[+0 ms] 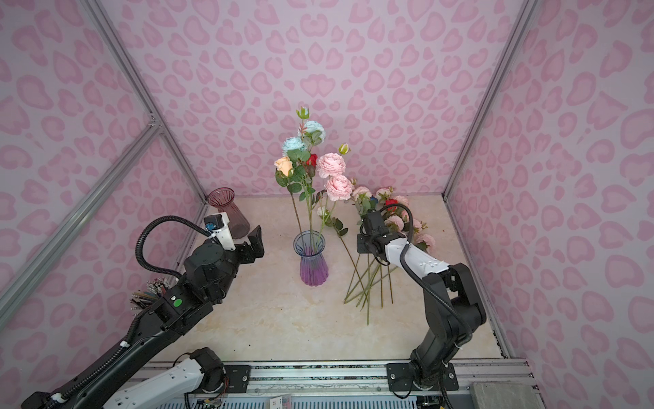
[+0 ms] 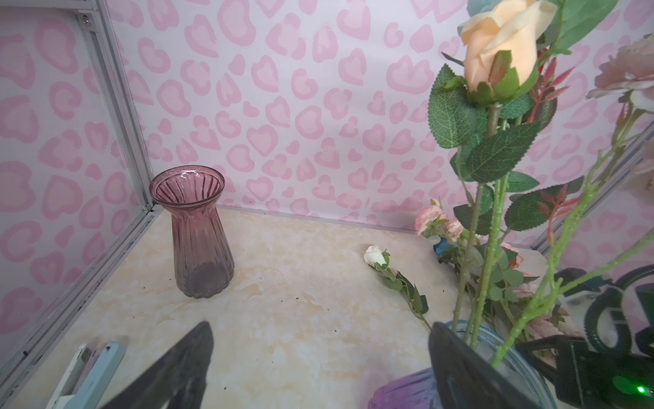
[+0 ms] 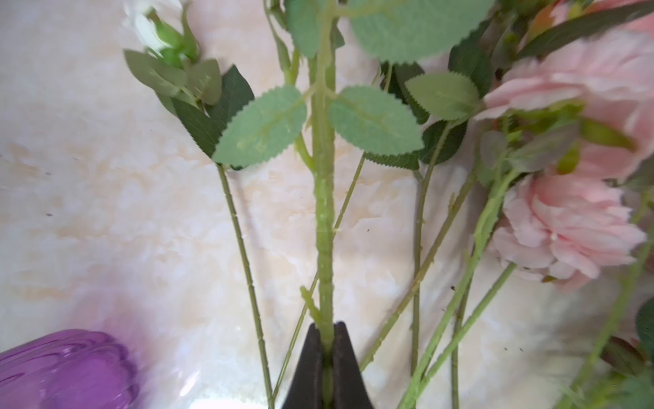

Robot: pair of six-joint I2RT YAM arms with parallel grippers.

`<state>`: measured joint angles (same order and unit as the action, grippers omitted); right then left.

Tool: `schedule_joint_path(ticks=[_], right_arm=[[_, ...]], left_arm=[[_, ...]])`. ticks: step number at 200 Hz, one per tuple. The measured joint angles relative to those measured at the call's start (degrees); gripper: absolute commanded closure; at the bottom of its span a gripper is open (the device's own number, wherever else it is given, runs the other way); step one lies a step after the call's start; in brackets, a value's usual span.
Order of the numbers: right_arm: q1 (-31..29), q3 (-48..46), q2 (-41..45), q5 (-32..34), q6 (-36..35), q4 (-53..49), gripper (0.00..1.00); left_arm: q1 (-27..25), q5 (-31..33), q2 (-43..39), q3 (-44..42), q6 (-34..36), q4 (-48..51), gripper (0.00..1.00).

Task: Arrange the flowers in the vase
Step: 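Close the right gripper on the pink rose stems in the pile, then lift the pink roses with the right gripper while the left gripper reaches toward them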

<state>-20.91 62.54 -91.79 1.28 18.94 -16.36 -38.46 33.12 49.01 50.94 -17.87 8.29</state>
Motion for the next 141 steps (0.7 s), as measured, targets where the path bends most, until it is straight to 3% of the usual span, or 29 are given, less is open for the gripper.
schedule_joint_path(ticks=[45, 106, 141], right_arm=[[0.5, -9.6, 17.6, 0.3, 4.5, 5.5, 1.0], [0.0, -19.6, 37.1, 2.4, 5.0, 14.1, 1.0], [-2.6, -24.3, 45.6, 3.9, 3.9, 19.9, 1.0]], left_arm=[[0.0, -7.3, -1.2, 0.0, 0.1, -0.1, 0.07], [0.0, -18.9, -3.2, -1.0, 0.2, -2.4, 0.08], [0.0, -26.3, -3.1, -1.4, 0.7, -3.9, 0.16]])
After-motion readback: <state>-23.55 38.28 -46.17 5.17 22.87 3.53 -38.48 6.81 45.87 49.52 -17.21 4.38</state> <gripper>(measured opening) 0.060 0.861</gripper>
